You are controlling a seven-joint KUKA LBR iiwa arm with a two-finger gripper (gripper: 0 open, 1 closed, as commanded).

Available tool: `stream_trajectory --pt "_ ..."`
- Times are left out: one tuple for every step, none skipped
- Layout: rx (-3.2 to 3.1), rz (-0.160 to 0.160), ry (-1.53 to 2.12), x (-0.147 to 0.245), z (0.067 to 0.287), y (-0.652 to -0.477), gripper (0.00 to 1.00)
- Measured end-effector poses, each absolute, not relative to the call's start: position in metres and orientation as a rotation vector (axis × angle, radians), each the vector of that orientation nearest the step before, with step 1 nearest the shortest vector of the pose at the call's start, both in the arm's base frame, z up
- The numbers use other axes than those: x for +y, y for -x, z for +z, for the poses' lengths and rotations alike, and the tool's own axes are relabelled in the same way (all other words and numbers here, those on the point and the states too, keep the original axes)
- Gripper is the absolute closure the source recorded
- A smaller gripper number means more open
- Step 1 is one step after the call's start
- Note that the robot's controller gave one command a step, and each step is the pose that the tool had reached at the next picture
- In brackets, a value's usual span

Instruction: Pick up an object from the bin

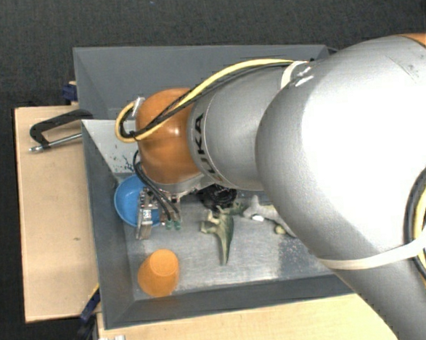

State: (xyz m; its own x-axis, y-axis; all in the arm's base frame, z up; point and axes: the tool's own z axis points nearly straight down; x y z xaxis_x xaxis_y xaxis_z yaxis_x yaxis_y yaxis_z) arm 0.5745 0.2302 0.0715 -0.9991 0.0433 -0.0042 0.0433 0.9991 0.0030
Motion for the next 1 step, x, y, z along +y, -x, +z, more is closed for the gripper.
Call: stream_trajectory --pt "3.131 0.009 -0.066 0.2314 0.1312 -0.577 1.0"
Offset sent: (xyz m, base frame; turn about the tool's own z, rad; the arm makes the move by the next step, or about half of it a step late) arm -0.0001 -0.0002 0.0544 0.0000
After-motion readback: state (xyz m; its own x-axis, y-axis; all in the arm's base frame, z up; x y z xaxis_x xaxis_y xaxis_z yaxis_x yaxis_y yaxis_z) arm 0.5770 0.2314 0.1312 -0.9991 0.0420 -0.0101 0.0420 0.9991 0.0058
